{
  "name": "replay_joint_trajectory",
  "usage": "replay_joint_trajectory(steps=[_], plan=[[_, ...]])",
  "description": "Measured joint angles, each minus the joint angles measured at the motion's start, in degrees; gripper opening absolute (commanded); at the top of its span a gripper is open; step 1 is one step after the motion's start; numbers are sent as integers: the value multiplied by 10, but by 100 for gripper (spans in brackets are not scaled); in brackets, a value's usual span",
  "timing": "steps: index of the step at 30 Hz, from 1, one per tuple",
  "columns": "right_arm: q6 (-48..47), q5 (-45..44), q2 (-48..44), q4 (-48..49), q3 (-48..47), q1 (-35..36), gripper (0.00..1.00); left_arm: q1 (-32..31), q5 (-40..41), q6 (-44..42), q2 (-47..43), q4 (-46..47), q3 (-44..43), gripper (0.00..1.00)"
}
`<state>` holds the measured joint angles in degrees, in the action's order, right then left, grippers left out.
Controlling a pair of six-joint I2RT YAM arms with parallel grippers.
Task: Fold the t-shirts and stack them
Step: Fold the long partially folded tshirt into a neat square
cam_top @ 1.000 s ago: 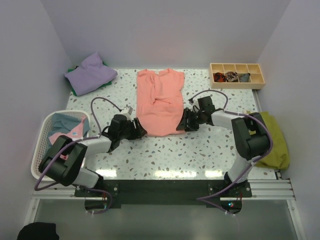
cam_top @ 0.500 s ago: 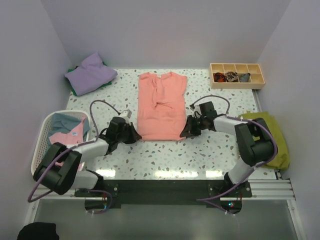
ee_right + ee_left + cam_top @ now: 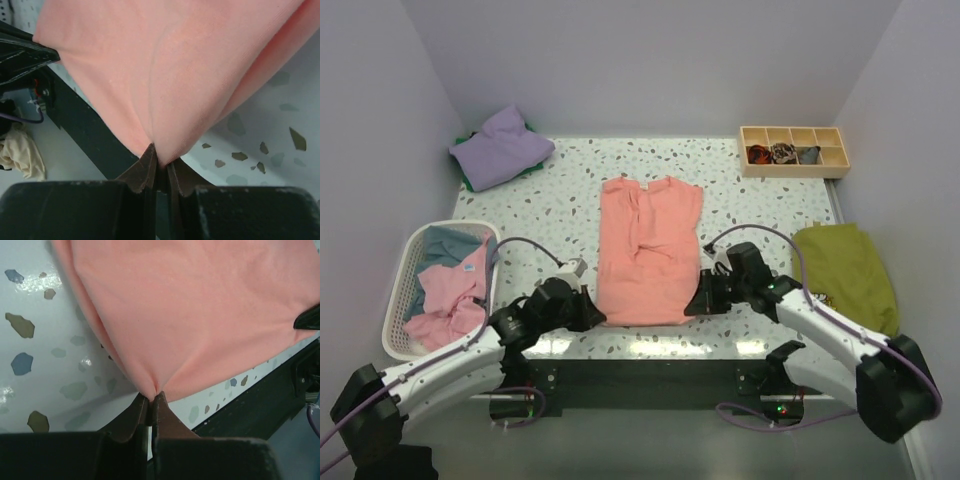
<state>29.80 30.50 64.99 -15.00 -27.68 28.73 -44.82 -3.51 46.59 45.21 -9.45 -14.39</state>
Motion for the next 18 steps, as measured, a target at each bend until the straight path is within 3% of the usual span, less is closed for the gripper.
replay_joint_trajectory(steps=[4,7,14,18], plan=[[29,-26,-111,-31,13,9,10,-18,38,29,-74,-62,-2,0],[34,-47,-130,-54,-6,9,8,-19,71,32,-64,-93,-39,0],[-6,-130,-12,-88,-155,8,10,-16,178,-23,88,-109,-212,0],[-43,-160,95,-88,-268,-4,11,30,188,-61,174,-84,-285,0]])
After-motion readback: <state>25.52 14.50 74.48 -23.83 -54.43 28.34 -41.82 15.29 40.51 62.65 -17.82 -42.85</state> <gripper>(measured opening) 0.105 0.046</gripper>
